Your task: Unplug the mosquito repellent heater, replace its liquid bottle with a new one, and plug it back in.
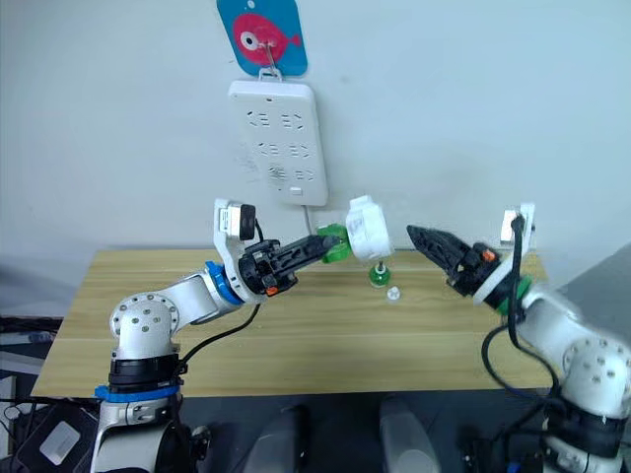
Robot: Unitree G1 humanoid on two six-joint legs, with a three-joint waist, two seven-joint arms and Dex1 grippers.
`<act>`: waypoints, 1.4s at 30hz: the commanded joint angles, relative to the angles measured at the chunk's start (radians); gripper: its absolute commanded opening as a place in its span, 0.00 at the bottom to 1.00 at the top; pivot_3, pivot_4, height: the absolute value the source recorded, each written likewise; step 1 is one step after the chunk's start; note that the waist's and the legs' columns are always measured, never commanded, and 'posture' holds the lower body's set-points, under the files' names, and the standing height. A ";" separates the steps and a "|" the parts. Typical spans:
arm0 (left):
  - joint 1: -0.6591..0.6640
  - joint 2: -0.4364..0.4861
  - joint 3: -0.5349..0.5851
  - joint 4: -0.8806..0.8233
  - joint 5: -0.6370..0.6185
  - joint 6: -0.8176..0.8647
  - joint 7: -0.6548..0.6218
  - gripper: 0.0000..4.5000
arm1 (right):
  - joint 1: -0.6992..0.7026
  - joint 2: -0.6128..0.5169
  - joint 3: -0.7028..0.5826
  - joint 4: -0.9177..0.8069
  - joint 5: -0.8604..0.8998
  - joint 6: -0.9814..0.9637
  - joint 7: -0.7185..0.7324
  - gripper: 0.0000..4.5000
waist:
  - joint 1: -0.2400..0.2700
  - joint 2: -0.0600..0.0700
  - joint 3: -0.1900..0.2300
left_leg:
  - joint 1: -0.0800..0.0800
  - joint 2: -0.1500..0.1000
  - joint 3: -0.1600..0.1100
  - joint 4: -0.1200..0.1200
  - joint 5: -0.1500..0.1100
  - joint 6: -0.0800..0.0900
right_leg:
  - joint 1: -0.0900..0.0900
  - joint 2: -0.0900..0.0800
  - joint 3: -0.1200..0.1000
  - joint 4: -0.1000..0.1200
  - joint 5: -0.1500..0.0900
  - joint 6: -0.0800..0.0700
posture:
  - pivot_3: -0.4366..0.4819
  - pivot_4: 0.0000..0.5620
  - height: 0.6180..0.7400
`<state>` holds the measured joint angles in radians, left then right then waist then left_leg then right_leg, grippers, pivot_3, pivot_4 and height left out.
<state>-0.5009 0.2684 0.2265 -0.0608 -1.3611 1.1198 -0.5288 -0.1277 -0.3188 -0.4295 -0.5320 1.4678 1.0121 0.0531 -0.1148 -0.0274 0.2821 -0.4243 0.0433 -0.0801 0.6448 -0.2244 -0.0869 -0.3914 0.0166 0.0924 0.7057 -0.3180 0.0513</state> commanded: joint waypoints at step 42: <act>0.057 -0.053 -0.109 -0.106 -0.100 -0.108 0.151 0.51 | -0.120 0.126 0.422 -0.170 0.087 -0.469 -0.344 0.69 | -0.023 0.001 -0.001 | 0.001 -0.001 0.001 0.000 0.000 0.000 | 0.000 0.000 0.002 0.000 0.000 0.000 | 0.24 0.38 0.91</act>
<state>-0.4477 0.2046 0.1423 -0.1440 -1.4874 1.0054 -0.3801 -0.2378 -0.1902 -0.0173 -0.6614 1.5362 0.5535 -0.3096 -0.1382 -0.0269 0.2811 -0.4234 0.0425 -0.0787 0.6447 -0.2242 -0.0874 -0.3914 0.0167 0.0948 0.7058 -0.3182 0.0517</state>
